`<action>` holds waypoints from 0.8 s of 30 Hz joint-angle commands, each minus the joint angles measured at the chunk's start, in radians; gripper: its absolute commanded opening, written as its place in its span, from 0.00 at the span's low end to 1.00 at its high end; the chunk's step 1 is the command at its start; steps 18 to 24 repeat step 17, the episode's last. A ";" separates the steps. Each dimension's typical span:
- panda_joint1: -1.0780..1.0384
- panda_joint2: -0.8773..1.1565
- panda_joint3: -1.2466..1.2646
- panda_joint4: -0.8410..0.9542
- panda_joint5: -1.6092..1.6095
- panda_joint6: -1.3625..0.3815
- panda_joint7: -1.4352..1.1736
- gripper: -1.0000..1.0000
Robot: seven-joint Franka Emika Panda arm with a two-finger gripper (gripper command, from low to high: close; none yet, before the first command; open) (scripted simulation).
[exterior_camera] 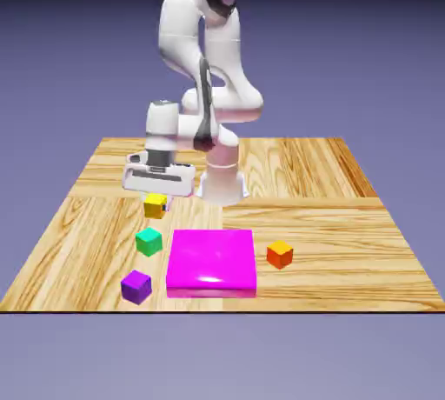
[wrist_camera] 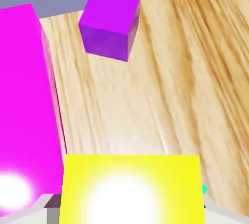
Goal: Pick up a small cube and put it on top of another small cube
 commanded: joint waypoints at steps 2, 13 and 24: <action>-0.025 0.072 0.026 0.023 -0.045 0.055 0.055 0.00; -0.161 0.471 0.170 0.149 -0.299 0.358 0.361 0.00; -0.176 0.514 0.186 0.163 -0.327 0.391 0.394 1.00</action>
